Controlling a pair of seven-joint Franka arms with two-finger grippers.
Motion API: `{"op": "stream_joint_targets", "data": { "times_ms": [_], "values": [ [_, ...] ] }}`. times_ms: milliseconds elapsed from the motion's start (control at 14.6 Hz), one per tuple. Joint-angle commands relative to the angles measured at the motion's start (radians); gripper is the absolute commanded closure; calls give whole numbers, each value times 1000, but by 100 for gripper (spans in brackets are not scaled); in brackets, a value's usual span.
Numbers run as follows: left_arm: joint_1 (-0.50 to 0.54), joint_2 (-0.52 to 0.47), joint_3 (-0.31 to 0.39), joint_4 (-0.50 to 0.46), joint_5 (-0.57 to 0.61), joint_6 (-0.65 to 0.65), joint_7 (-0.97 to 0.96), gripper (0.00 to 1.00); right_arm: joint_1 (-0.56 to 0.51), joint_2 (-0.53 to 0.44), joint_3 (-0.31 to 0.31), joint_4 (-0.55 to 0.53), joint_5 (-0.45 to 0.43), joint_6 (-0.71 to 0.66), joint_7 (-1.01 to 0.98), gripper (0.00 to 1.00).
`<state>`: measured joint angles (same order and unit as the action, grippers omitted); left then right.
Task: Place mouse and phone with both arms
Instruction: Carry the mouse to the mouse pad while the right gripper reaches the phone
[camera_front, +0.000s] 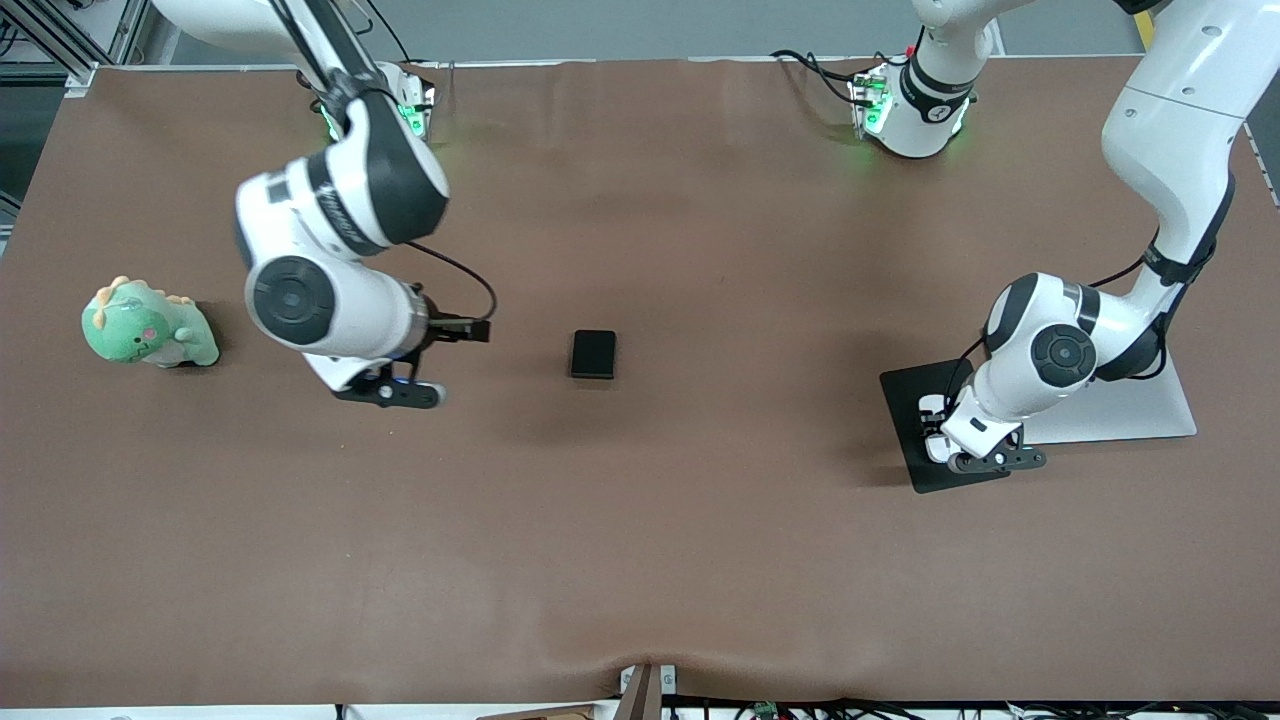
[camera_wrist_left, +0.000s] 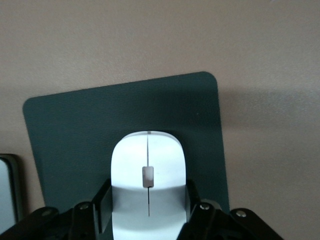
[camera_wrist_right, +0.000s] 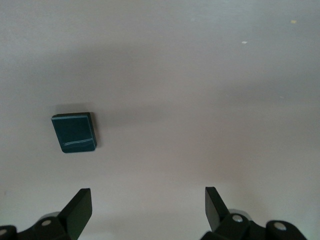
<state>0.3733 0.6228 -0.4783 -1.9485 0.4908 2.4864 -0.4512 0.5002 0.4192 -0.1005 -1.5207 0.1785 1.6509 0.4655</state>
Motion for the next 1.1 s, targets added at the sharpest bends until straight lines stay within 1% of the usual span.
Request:
{"op": "stream_joint_targets", "data": {
  "times_ms": [0,69,137,274,480,617,754,891,1028],
  "values": [
    [22,5,-16,-6,29,17,3,59,41,55,-10,1,22,55,18,0],
    [22,5,-16,-3,28,14,3,37,53,71,-10,1,33,73,18,0],
    [22,2,-14,-3,29,12,5,0,58,87,-10,1,56,92,33,0],
    [21,-21,-17,6,28,-3,-3,0,86,111,-10,1,82,139,94,0],
    [19,-109,-29,32,20,-76,-1,0,136,142,-10,-21,82,234,122,0],
    [21,-172,-60,63,6,-142,-1,0,162,158,-11,-56,82,315,134,0],
    [21,-215,-95,124,-29,-243,0,0,176,159,-10,-97,84,390,137,0],
    [22,-232,-126,215,-75,-375,0,0,196,162,-8,-137,90,470,159,0],
    [22,-238,-155,314,-100,-499,2,0,219,193,-8,-145,90,518,186,0]
  ]
}}
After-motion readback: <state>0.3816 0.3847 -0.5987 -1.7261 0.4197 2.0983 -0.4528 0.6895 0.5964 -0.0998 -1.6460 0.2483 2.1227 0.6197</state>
